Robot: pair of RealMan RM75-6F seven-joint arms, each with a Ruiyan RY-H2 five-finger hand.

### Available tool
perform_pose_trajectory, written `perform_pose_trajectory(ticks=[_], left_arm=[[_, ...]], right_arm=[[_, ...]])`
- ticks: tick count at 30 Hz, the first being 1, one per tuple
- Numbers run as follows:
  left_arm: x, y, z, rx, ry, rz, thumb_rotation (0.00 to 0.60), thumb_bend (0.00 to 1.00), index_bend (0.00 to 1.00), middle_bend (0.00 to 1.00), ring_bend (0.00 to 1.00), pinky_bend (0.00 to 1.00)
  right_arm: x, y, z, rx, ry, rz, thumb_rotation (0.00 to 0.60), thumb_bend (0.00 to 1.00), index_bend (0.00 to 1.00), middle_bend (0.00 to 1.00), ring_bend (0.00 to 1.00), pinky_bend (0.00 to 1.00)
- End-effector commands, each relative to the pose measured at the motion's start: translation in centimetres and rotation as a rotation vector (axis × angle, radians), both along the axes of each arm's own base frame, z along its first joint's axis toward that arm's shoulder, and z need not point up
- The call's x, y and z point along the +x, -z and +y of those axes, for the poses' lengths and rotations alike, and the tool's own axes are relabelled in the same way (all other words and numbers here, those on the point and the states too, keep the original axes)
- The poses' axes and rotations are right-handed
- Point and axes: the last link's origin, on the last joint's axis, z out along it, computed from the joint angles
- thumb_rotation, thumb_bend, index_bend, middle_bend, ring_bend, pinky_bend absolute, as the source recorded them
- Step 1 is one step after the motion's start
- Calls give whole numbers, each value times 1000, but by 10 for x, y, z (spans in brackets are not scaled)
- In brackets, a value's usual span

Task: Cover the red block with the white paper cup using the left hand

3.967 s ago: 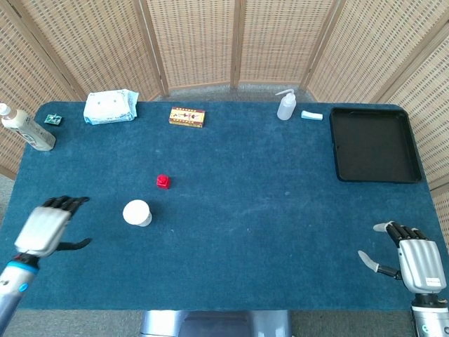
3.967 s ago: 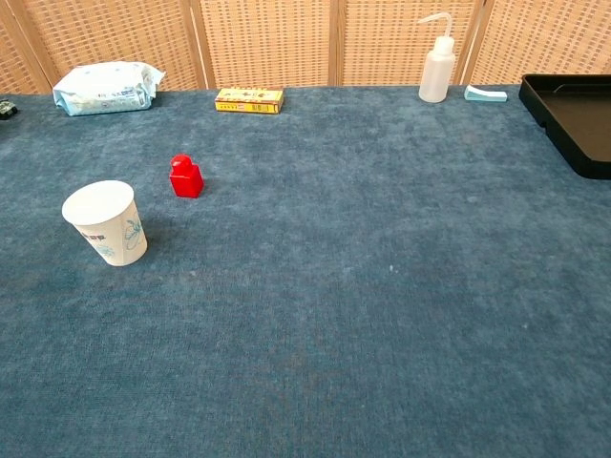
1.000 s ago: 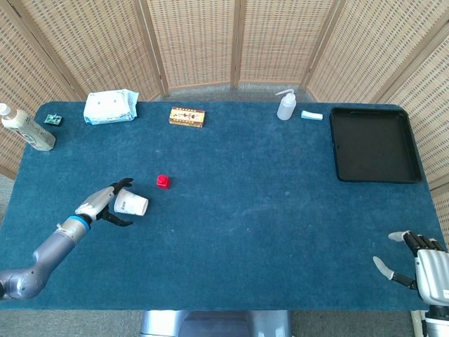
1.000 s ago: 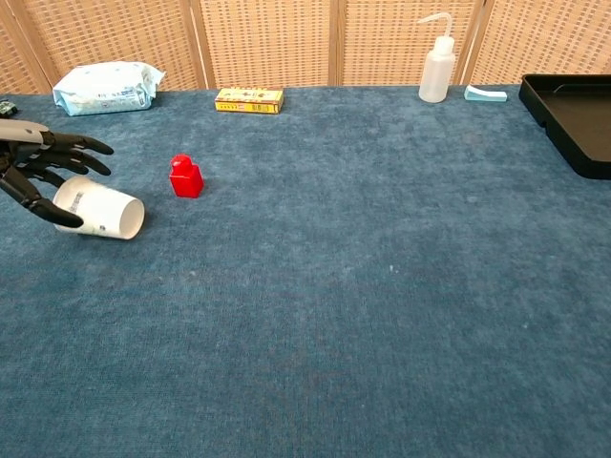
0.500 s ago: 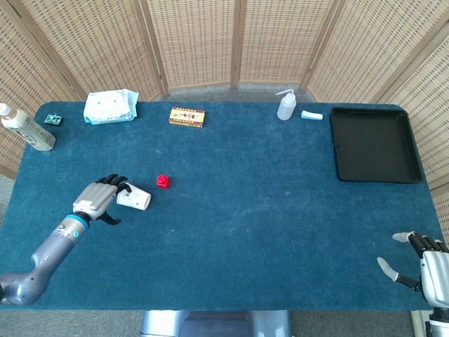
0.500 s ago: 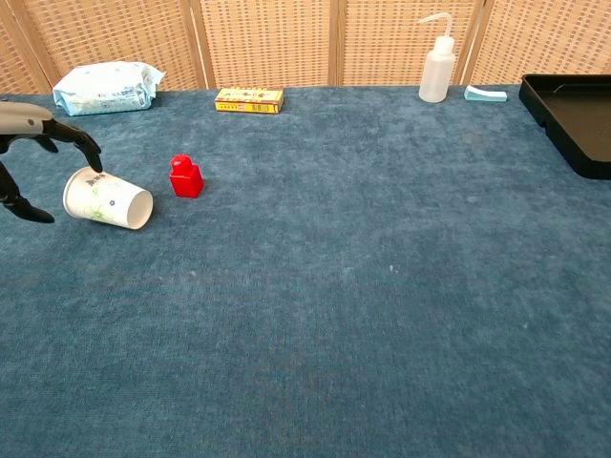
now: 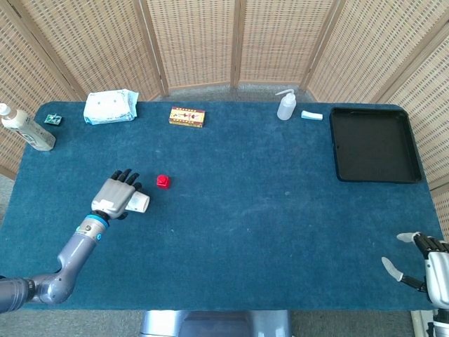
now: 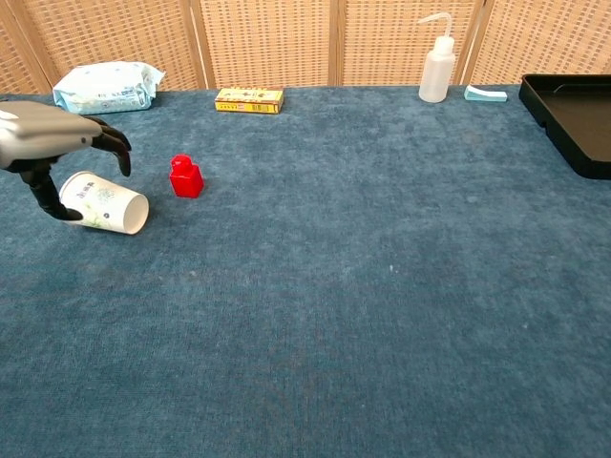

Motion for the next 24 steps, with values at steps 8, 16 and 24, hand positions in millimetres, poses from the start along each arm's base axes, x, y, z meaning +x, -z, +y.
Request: perform_pose_trajectory(ticks=[8, 16, 24], left_arm=[[5, 14, -3, -17, 87, 71, 529, 244, 295, 104, 0, 82], [3, 26, -7, -18, 114, 72, 535, 264, 392, 104, 0, 79], [-3, 31, -7, -5, 130, 107, 539, 280, 408, 105, 0, 79]], right_arm=[[-2, -3, 4, -11, 2, -14, 133, 274, 364, 417, 393, 352], [-4, -7, 7, -25, 6, -22, 133, 273, 364, 417, 393, 352], [-5, -9, 8, -27, 5, -33, 130, 274, 364, 417, 393, 352]])
